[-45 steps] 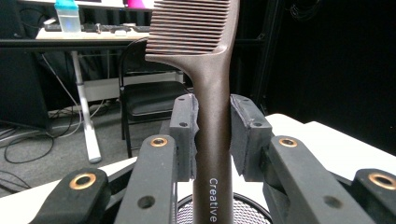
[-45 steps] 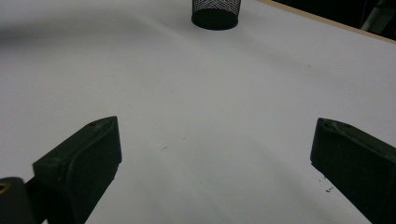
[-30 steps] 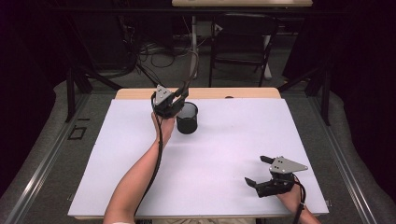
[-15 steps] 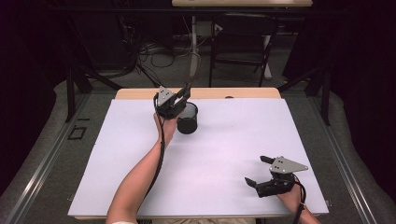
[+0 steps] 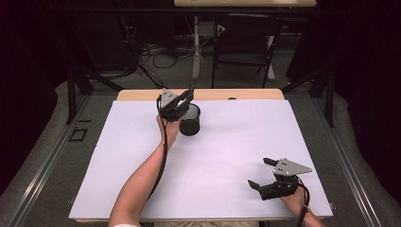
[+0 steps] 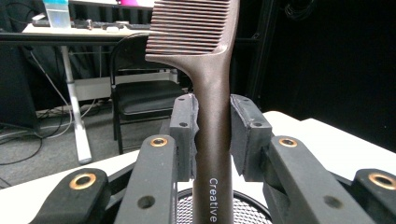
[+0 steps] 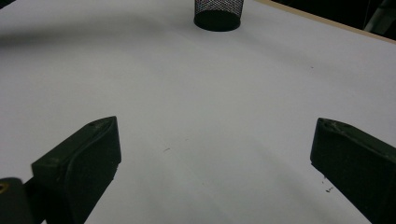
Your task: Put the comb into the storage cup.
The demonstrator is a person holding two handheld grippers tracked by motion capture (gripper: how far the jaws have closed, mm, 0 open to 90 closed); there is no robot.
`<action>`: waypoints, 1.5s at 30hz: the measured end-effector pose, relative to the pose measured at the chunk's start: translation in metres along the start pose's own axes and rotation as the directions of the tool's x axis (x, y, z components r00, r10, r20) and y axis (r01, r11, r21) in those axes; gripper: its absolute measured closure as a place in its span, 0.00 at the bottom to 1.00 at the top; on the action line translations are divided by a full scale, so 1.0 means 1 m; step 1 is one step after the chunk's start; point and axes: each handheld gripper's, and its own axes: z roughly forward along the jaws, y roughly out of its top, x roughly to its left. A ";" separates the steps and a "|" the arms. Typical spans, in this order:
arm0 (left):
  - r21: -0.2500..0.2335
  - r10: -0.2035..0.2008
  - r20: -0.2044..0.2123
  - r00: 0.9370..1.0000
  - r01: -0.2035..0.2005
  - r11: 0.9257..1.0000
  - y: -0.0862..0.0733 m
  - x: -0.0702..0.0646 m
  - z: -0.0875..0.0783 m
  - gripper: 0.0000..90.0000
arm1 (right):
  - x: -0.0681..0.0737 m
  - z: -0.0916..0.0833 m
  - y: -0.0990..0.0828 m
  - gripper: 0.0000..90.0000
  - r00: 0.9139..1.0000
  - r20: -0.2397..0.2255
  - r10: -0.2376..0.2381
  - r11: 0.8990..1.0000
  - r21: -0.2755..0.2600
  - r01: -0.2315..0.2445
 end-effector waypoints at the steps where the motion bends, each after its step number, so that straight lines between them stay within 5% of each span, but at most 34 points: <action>1: 0.000 0.000 -0.001 1.000 0.000 1.000 0.000 0.000 0.000 0.81 | 0.000 0.000 0.000 0.02 1.000 0.000 0.000 1.000 0.000 0.000; 45: 0.007 0.000 0.000 1.000 0.000 1.000 -0.020 -0.001 0.002 0.81 | -0.001 0.001 0.000 0.02 1.000 -0.004 0.001 1.000 0.009 -0.001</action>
